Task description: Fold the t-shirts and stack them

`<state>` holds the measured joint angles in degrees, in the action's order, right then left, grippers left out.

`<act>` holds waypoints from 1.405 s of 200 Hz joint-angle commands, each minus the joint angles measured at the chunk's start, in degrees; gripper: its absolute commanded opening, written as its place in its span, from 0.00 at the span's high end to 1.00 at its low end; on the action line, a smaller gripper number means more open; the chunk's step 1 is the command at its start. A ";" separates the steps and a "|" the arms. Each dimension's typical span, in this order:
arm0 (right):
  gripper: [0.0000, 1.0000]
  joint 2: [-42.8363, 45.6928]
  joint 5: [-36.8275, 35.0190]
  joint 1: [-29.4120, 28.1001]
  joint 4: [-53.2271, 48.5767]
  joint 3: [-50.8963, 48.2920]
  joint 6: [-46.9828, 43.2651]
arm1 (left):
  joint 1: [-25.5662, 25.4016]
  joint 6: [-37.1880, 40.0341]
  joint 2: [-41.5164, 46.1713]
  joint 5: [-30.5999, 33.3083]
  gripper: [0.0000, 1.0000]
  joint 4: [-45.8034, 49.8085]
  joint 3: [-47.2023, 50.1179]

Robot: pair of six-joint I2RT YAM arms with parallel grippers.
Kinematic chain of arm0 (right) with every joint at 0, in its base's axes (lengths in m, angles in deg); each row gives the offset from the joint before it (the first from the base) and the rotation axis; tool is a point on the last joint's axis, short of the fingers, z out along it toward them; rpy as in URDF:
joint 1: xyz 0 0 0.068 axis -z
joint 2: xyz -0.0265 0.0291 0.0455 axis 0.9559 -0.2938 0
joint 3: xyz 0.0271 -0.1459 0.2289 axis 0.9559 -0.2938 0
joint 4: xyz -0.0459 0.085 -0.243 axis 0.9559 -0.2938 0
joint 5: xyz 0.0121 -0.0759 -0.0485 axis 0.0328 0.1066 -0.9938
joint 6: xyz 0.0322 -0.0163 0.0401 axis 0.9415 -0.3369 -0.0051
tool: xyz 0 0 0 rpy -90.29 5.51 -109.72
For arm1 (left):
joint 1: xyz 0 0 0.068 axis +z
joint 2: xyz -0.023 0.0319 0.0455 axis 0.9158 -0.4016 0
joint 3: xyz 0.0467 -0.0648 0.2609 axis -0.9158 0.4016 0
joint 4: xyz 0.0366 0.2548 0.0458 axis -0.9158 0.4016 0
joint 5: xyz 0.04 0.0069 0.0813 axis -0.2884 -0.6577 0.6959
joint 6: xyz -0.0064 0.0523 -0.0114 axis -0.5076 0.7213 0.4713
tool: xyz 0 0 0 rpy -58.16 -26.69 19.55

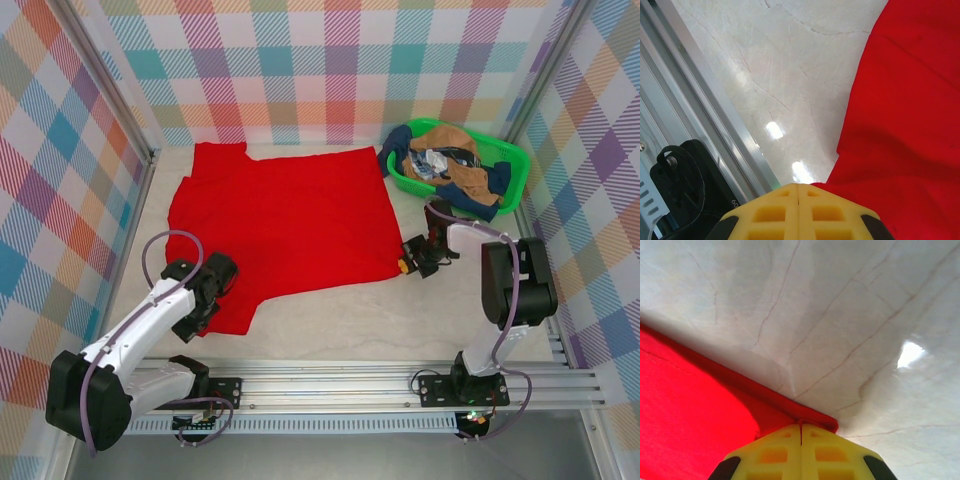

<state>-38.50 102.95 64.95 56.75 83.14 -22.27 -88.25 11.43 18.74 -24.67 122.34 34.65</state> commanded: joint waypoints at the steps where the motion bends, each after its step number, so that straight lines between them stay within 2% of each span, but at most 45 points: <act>1: 1.00 4.61 -3.64 0.18 -4.42 0.31 -1.32 | 0.58 1.22 -0.23 2.69 1.00 0.95 -2.33; 43: 1.00 9.99 -6.62 1.36 -10.76 4.50 -6.46 | 0.58 1.78 1.17 8.26 1.00 5.88 -6.84; 63: 1.00 11.51 -7.55 1.57 -13.99 5.04 -8.44 | 0.59 -0.06 3.20 8.42 1.00 8.81 -6.80; 99: 1.00 14.45 -8.46 1.86 -16.48 0.23 -9.85 | -0.28 -5.77 8.41 2.69 1.00 11.86 -0.78; 115: 1.00 15.22 -8.71 1.87 -16.60 -2.66 -10.61 | -0.39 -4.25 9.72 -0.32 1.00 10.04 2.55; 140: 1.00 11.99 -8.71 2.46 -14.83 -5.95 -13.20 | -1.23 2.60 4.12 -11.58 1.00 -1.63 6.06; 162: 1.00 10.28 -10.06 3.37 -14.86 -5.98 -14.84 | -5.58 0.04 -1.29 -11.62 1.00 -1.34 4.11; 196: 0.78 12.88 -13.61 3.48 -16.70 -3.92 -17.43 | -5.75 -1.92 -1.47 -7.75 1.00 -0.40 1.98; 198: 0.76 13.10 -13.74 3.48 -16.76 -3.82 -17.63 | -5.75 -1.93 -1.44 -7.74 0.99 -0.49 1.78; 214: 0.63 14.99 -14.76 3.19 -17.65 -2.49 -18.89 | -5.75 -1.52 -2.40 -7.58 0.66 1.31 -0.87; 224: 0.61 16.34 -15.19 2.72 -17.94 -1.61 -19.83 | -5.75 -1.87 -2.63 -6.28 0.58 4.30 -4.07; 240: 0.63 18.15 -15.95 0.94 -18.08 0.15 -21.23 | -5.61 -2.76 -1.43 -2.29 0.52 8.04 -9.51; 253: 0.67 19.19 -15.42 -1.07 -16.64 0.95 -22.29 | -3.86 -2.27 -1.17 -0.19 0.52 8.64 -13.04; 269: 0.68 19.51 -14.02 -3.74 -13.10 0.79 -23.17 | 1.45 1.49 -3.24 -2.67 0.54 5.19 -14.54; 281: 0.71 18.16 -10.40 -4.74 -9.36 0.31 -24.00 | 5.61 4.63 -5.81 -6.68 0.64 -0.92 -12.66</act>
<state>-19.36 88.49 62.67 42.50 83.28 -43.16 -88.80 11.14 16.33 -29.00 125.34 20.97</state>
